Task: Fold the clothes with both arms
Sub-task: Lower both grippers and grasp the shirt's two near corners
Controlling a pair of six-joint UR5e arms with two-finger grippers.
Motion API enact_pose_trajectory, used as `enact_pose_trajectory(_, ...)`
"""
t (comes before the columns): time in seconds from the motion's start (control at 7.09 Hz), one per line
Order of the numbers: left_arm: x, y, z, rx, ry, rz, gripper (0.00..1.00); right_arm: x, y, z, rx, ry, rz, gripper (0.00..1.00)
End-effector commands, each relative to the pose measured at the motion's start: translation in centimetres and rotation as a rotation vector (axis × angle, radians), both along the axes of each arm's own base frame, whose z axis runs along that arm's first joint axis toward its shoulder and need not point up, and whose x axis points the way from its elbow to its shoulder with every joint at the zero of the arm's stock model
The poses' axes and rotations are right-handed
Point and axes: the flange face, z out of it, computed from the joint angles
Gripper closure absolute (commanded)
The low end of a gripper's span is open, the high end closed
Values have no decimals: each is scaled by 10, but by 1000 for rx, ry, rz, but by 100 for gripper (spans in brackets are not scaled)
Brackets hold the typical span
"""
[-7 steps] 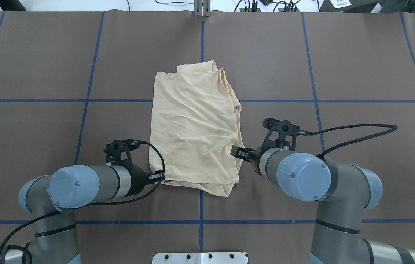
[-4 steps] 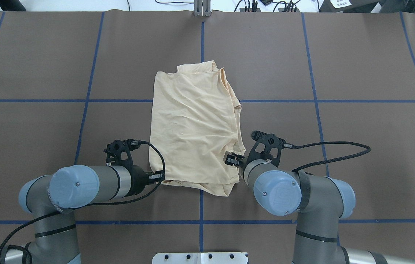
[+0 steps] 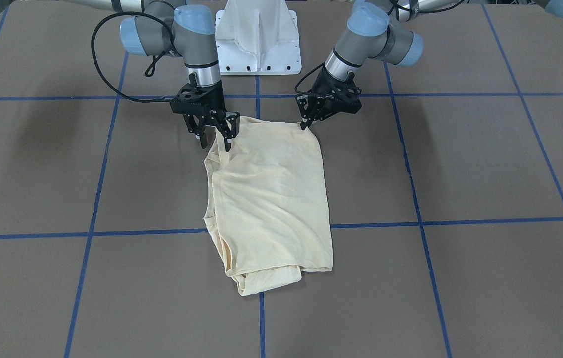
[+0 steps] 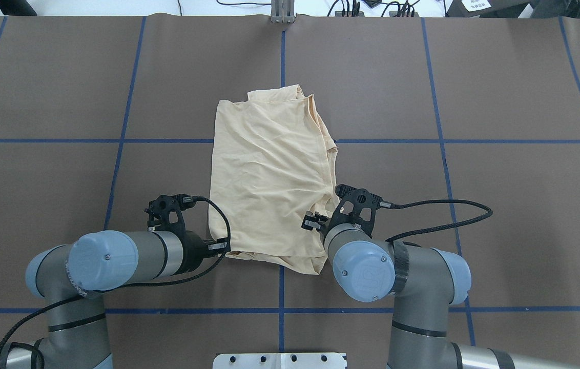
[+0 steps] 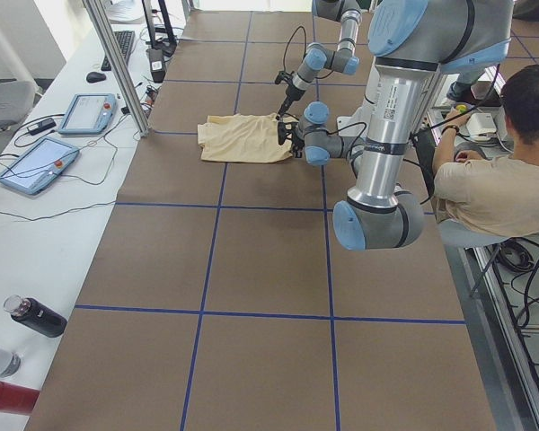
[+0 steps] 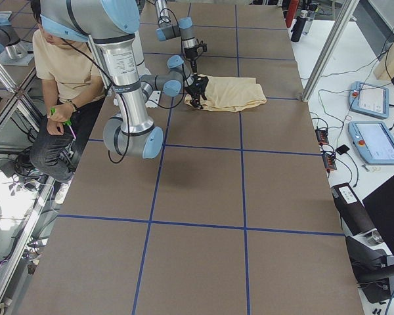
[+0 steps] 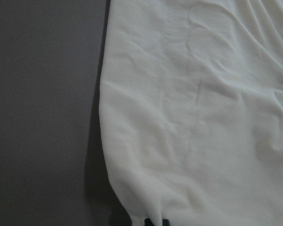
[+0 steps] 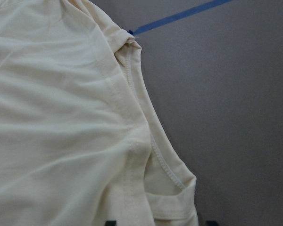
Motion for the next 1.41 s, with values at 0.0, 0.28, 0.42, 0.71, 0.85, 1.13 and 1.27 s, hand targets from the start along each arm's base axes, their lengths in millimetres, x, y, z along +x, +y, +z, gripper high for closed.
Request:
enact_pose_trajectory(0.0, 0, 0, 0, -1, 1, -2, 100, -3, 2, 2, 6, 12, 2, 39)
enact_pose_trajectory(0.28, 0, 0, 0, -1, 1, -2, 100, -4, 3, 2, 6, 13, 1, 61)
enact_pose_trajectory(0.42, 0, 0, 0, 0, -1, -2, 100, -4, 4, 5, 8, 20, -1, 61)
enact_pose_trajectory(0.71, 1, 1, -1, 1, 2, 0, 100, -3, 3, 8, 14, 32, -4, 61)
enact_pose_trajectory(0.85, 0, 0, -1, 0, 2, -2, 100, -3, 4, 7, 16, 32, -5, 61)
enact_pose_trajectory(1.13, 0, 0, -1, 1, 2, -2, 100, -3, 4, 7, 16, 30, -5, 77)
enact_pose_trajectory(1.27, 0, 0, -1, 1, 2, -2, 100, -3, 4, 7, 16, 30, -7, 100)
